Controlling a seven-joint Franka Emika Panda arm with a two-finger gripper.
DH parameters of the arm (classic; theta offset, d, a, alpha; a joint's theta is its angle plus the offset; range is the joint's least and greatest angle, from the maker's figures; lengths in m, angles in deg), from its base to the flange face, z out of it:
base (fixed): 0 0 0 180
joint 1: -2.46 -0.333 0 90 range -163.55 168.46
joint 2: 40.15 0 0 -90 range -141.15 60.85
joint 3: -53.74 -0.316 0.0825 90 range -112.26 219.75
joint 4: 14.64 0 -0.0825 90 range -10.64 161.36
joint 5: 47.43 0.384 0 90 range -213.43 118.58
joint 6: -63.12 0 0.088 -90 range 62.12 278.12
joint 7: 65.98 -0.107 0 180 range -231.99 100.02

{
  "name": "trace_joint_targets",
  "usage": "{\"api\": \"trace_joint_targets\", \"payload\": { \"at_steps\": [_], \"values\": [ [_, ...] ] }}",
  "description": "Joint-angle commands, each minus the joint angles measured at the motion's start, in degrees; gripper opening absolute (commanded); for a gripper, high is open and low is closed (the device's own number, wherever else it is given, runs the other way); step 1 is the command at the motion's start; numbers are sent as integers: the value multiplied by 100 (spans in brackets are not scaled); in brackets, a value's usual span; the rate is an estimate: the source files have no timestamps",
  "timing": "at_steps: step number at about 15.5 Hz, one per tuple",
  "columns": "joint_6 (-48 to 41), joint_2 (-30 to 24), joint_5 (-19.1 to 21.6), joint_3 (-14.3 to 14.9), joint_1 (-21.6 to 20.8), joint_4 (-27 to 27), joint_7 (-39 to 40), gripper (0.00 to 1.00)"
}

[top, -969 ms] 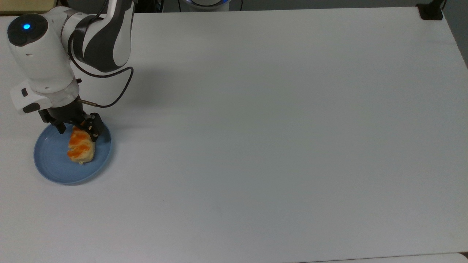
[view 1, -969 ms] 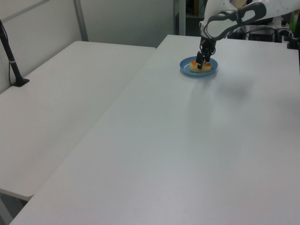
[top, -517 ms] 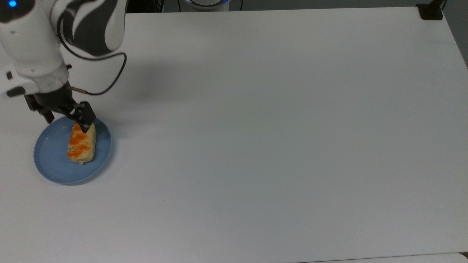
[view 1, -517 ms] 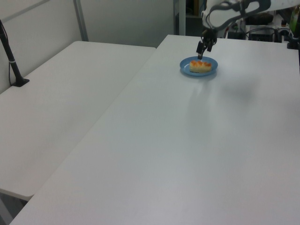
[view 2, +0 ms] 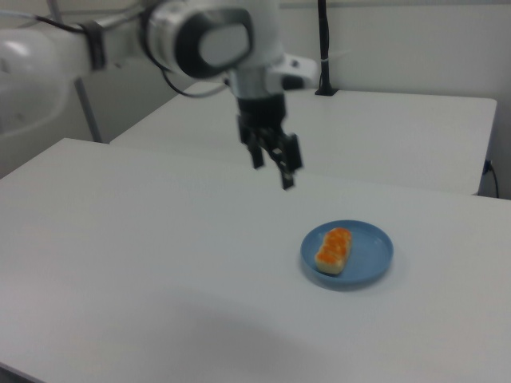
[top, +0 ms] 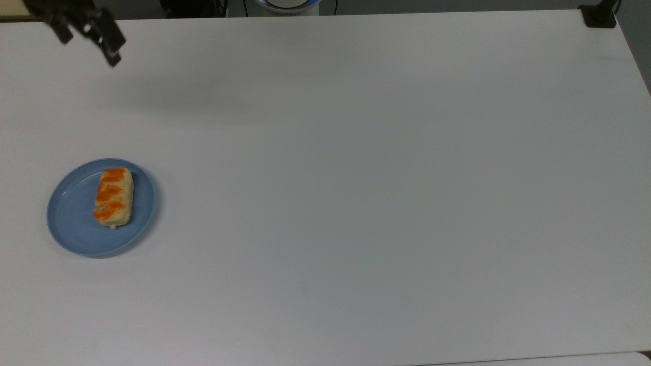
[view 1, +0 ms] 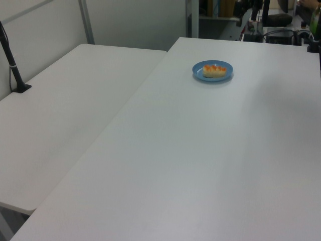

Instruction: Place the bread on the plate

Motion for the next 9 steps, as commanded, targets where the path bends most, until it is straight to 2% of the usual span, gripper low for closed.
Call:
{"api": "trace_joint_targets", "payload": {
  "at_steps": [1,4,6,7,9],
  "values": [
    [-553,-868,43,158,-426,379,-207,100],
    [-782,-1028,43,474,-1154,388,-198,100],
    [-704,-1089,35,790,-1568,440,-41,100],
    [-695,-1098,26,896,-1735,458,265,100],
    [-564,-1089,-36,915,-1824,589,1082,100]
  ]
}}
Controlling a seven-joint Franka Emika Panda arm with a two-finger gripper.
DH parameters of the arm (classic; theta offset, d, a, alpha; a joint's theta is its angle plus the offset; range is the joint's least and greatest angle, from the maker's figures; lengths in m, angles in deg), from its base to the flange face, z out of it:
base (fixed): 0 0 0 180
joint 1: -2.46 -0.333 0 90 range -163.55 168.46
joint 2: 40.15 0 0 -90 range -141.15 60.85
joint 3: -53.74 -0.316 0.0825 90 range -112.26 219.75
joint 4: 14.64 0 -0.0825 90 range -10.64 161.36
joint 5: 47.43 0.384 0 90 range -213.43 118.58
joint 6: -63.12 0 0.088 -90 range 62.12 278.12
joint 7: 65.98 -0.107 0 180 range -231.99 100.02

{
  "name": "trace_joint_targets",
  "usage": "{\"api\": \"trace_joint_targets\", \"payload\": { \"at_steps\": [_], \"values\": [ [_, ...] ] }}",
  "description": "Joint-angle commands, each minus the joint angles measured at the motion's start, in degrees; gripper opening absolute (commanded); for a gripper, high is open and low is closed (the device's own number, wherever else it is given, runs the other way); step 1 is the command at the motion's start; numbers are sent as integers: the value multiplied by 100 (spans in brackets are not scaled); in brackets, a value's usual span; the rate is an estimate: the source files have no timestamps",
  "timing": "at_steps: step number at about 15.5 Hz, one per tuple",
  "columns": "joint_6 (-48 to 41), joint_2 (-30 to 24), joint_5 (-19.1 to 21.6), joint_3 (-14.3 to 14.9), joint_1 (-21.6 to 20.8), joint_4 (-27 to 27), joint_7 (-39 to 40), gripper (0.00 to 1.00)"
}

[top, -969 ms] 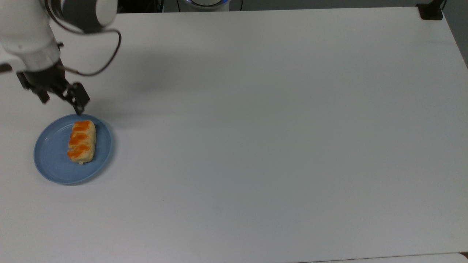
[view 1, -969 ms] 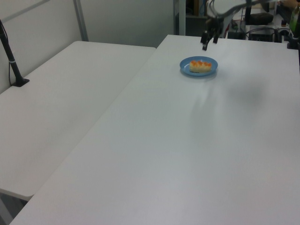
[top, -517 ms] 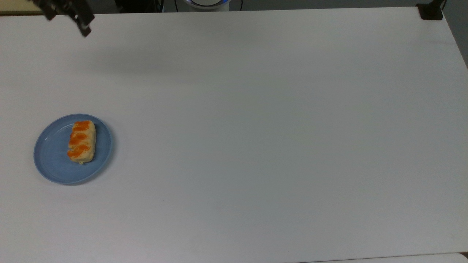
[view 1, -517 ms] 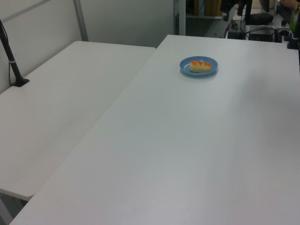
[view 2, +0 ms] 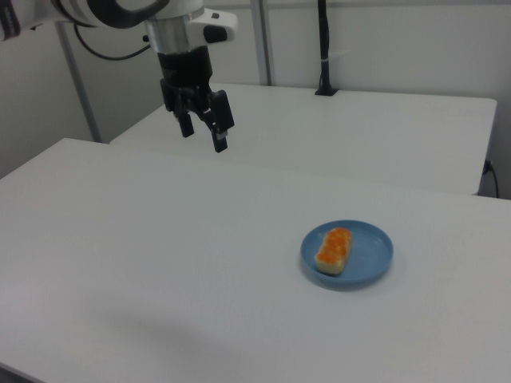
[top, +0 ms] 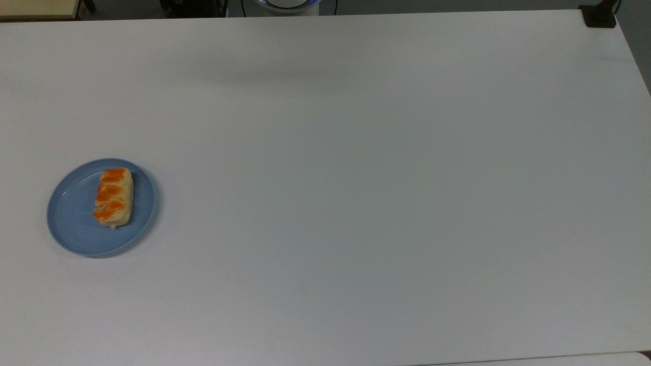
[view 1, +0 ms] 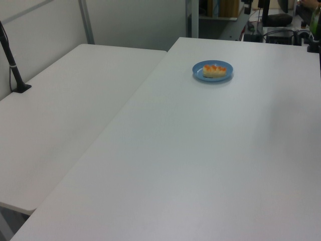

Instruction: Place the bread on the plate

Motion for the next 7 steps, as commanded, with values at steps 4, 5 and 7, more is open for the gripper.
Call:
{"api": "trace_joint_targets", "payload": {
  "at_steps": [4,5,7],
  "values": [
    [655,-87,-77,270,-321,445,1251,100],
    [779,-87,-86,270,-329,480,1296,100],
    [762,-87,-86,270,-338,481,1279,100]
  ]
}}
